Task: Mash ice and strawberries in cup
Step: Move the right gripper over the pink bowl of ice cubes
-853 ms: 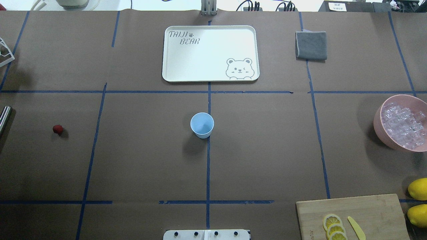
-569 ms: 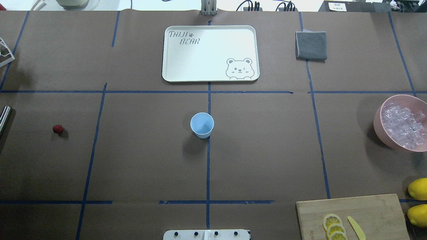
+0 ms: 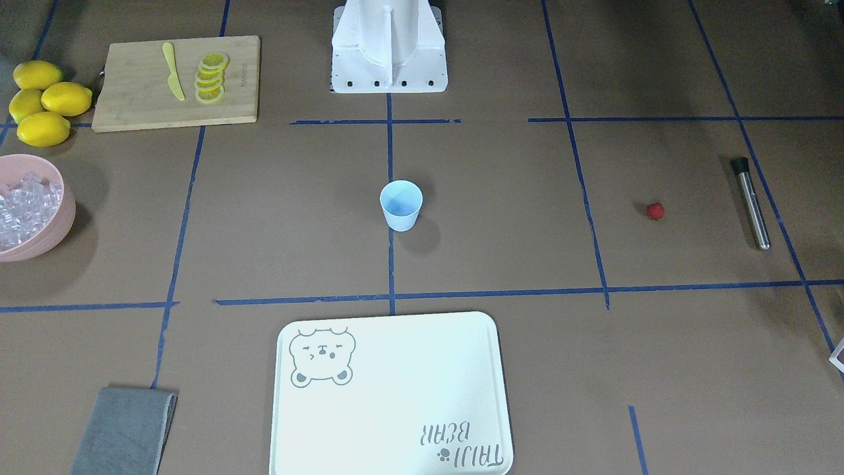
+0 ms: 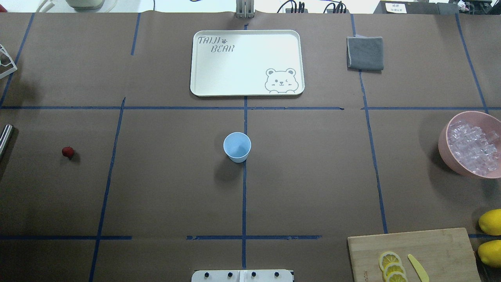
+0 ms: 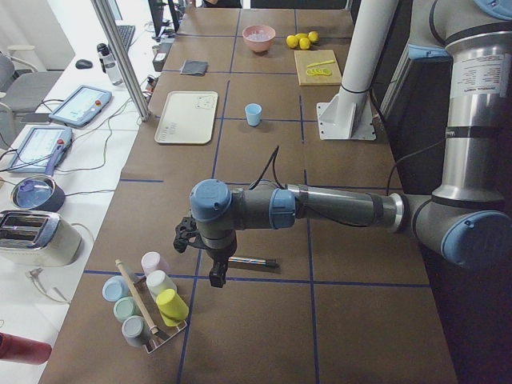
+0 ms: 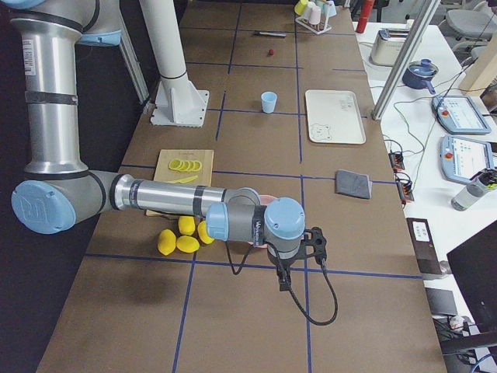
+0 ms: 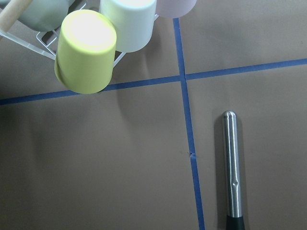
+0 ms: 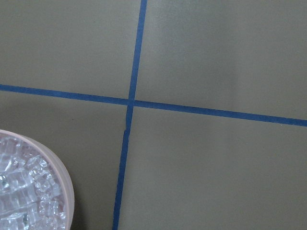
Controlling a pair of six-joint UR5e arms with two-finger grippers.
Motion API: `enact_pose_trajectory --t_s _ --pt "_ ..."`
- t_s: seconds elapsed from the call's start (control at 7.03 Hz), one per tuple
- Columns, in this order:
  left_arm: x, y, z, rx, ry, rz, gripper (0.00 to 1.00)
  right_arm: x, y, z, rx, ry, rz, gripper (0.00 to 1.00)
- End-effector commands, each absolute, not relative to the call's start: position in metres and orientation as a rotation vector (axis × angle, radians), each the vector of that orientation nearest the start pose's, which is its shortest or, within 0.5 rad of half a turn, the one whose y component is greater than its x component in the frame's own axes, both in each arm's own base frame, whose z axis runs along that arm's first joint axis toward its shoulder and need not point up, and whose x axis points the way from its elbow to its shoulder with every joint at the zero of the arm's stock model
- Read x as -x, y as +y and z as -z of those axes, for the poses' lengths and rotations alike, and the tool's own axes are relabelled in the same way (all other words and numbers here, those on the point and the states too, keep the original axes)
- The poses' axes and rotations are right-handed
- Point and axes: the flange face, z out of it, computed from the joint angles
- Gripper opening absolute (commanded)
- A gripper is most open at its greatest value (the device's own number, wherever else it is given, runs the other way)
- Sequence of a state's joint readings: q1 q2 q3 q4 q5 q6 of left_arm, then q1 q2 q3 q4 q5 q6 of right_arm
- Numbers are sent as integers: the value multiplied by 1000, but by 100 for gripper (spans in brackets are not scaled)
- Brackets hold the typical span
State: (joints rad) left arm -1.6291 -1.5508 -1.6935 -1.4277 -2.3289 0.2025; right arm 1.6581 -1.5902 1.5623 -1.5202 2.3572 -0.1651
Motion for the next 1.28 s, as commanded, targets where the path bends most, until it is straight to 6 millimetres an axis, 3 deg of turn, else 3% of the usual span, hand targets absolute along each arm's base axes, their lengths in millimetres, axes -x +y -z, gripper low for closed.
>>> enact_pose_trajectory --t_s 0.0,0.28,0.43,0.85,1.14 --pt "94 -473 -624 -61 760 -119 100 -83 -485 -634 -163 -768 152 100" --pt "94 -467 -618 -70 756 -121 100 -67 -477 -619 -177 -769 194 99" --pt "94 -466 -619 -68 756 -120 100 -49 -479 -609 -174 -772 217 97" --pt "94 -466 -618 -70 757 -121 100 2 -471 -592 -156 -782 318 81" --pt "94 -467 -618 -71 755 -121 100 24 -469 -591 -135 -785 354 71"
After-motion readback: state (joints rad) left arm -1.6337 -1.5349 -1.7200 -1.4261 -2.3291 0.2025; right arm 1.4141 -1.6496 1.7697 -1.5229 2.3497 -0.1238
